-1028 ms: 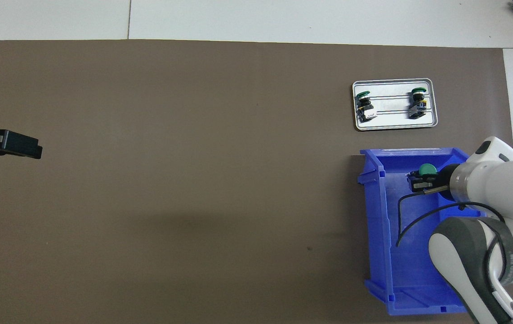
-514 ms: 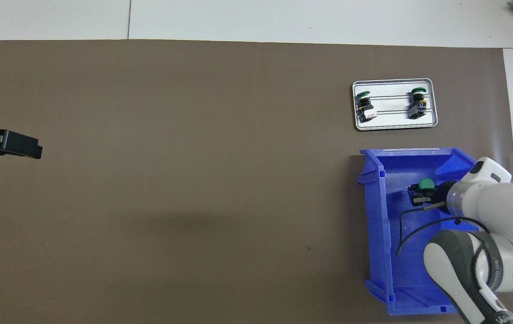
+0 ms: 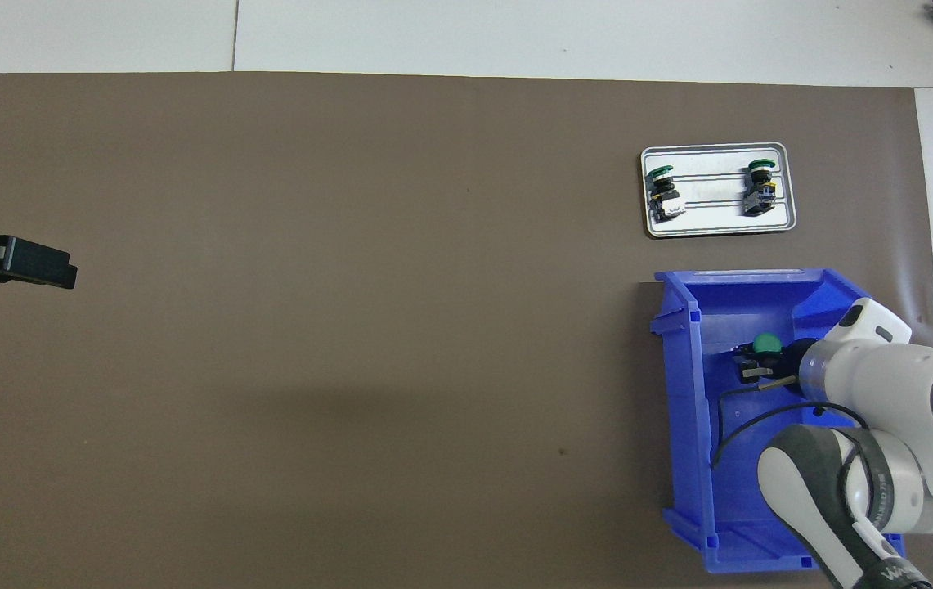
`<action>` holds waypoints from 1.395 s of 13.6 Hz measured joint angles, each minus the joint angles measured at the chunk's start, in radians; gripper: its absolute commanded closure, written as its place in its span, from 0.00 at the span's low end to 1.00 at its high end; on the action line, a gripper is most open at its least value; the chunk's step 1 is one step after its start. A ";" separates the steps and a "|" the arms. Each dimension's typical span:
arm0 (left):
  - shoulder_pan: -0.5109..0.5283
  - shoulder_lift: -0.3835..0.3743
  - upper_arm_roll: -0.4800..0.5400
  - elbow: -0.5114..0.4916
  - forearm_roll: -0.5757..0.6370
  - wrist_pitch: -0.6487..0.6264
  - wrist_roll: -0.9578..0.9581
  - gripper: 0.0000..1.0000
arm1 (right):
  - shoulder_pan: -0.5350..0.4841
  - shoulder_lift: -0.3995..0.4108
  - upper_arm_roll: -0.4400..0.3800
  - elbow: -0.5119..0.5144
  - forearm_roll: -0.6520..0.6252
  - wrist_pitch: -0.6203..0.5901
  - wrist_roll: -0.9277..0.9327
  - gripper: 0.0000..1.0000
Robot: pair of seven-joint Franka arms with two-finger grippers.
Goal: Place and press button with both arms
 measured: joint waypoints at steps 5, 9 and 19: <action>0.000 0.000 0.000 0.000 0.000 0.000 0.000 0.00 | 0.000 -0.012 0.000 0.107 0.000 -0.102 0.000 0.00; 0.000 0.000 0.000 0.000 0.000 0.000 0.000 0.00 | -0.001 -0.034 0.000 0.363 0.002 -0.405 0.013 0.00; 0.000 0.000 0.000 0.000 0.000 0.000 0.000 0.00 | -0.009 0.039 0.003 0.925 -0.015 -0.981 0.190 0.00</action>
